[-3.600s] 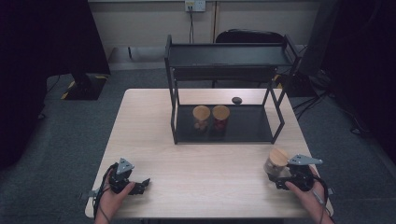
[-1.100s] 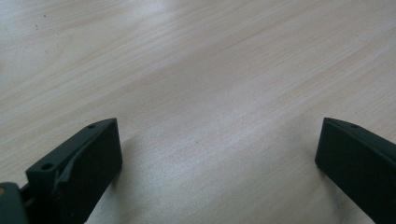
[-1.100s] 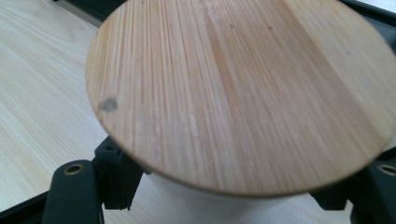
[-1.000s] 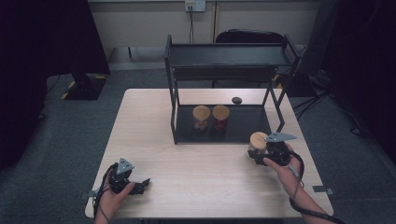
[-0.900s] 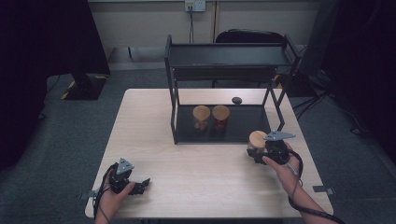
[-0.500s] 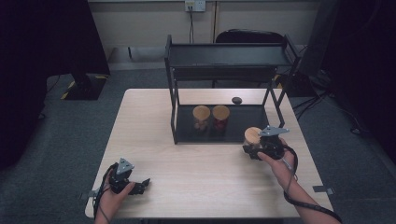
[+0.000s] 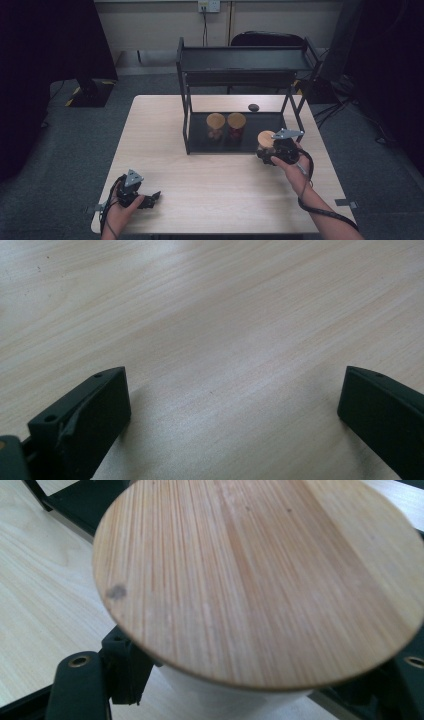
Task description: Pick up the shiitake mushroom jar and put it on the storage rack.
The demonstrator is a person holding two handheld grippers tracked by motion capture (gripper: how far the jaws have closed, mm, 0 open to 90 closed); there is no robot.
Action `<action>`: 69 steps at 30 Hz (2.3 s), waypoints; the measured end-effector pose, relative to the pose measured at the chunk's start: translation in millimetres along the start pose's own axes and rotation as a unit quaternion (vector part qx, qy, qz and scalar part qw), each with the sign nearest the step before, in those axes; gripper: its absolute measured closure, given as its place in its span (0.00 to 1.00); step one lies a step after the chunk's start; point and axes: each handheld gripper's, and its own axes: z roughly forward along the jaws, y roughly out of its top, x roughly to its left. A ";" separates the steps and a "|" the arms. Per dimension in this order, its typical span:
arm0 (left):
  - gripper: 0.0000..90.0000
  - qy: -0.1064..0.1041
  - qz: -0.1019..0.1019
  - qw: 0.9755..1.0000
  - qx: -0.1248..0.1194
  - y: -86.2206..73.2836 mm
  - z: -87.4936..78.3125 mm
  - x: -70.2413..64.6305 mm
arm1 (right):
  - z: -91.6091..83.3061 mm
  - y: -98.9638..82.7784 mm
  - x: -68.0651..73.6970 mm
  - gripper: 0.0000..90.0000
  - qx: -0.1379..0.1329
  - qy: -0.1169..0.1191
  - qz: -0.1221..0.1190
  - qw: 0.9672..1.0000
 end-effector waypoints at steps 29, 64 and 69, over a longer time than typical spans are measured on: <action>0.00 0.000 0.000 1.000 0.000 0.0 0.0 0.0 | 26.1 27.1 -15.0 0.28 -0.003 -0.019 0.015 1.000; 0.00 0.000 0.000 1.000 0.000 0.0 0.0 0.0 | 63.6 30.2 -26.9 0.28 0.013 -0.041 0.031 0.999; 0.00 0.000 0.000 1.000 0.000 0.0 0.0 0.0 | 67.4 30.8 -26.8 0.28 0.015 -0.041 0.031 0.999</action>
